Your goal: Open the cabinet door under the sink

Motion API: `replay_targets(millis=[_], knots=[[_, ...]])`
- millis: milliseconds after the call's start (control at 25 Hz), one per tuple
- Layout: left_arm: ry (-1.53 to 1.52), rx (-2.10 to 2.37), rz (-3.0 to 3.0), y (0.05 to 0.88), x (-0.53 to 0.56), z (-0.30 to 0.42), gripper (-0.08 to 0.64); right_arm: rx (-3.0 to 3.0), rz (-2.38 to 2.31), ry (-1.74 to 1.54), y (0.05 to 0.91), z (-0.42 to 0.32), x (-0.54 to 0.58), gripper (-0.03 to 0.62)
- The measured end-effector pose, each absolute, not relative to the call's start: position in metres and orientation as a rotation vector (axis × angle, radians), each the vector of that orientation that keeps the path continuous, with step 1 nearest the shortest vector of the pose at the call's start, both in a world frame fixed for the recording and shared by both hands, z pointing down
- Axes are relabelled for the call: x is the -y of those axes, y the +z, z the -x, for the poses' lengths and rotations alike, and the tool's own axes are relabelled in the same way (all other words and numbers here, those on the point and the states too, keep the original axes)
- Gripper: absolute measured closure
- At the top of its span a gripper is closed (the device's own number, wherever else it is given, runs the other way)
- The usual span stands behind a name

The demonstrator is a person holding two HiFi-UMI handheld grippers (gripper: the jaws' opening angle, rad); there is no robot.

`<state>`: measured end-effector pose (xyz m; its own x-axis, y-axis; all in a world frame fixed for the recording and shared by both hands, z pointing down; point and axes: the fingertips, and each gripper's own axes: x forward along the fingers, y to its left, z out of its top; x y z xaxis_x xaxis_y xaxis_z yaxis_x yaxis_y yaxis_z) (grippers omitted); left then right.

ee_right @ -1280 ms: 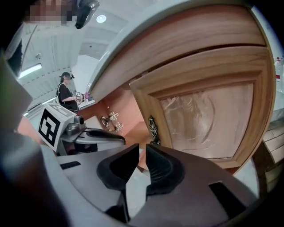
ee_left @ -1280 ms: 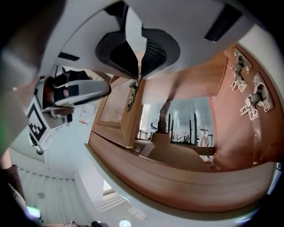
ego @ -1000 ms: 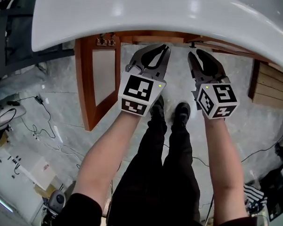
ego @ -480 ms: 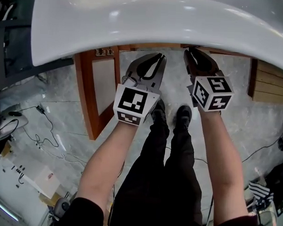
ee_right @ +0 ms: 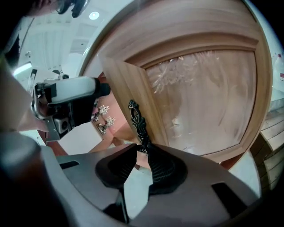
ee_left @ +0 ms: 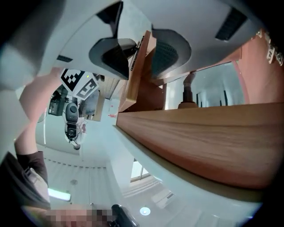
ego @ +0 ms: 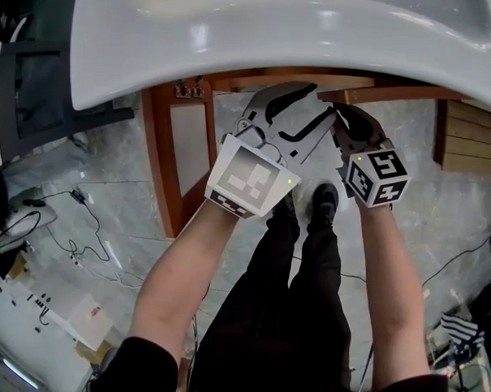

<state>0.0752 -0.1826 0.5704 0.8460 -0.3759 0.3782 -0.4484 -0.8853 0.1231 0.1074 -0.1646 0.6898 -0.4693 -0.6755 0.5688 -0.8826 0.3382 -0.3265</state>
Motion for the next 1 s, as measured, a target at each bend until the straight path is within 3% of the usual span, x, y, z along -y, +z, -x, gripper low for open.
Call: replay_targets(millis=[400, 520, 1000], knots=[[0.539, 0.425, -2.885, 0.566, 0.161, -0.11, 0.392, 2.319, -1.322, 0.887, 0.689, -0.113, 0.137, 0.497], [0.543, 0.37, -2.917, 0.563, 0.153, -0.118, 0.451, 2.333, -1.314, 0.894, 0.689, -0.115, 0.134, 0.497], [0.692, 0.285, -2.914, 0.559, 0.131, -0.125, 0.468, 2.255, -1.452, 0.958, 0.673, -0.148, 0.106, 0.487]])
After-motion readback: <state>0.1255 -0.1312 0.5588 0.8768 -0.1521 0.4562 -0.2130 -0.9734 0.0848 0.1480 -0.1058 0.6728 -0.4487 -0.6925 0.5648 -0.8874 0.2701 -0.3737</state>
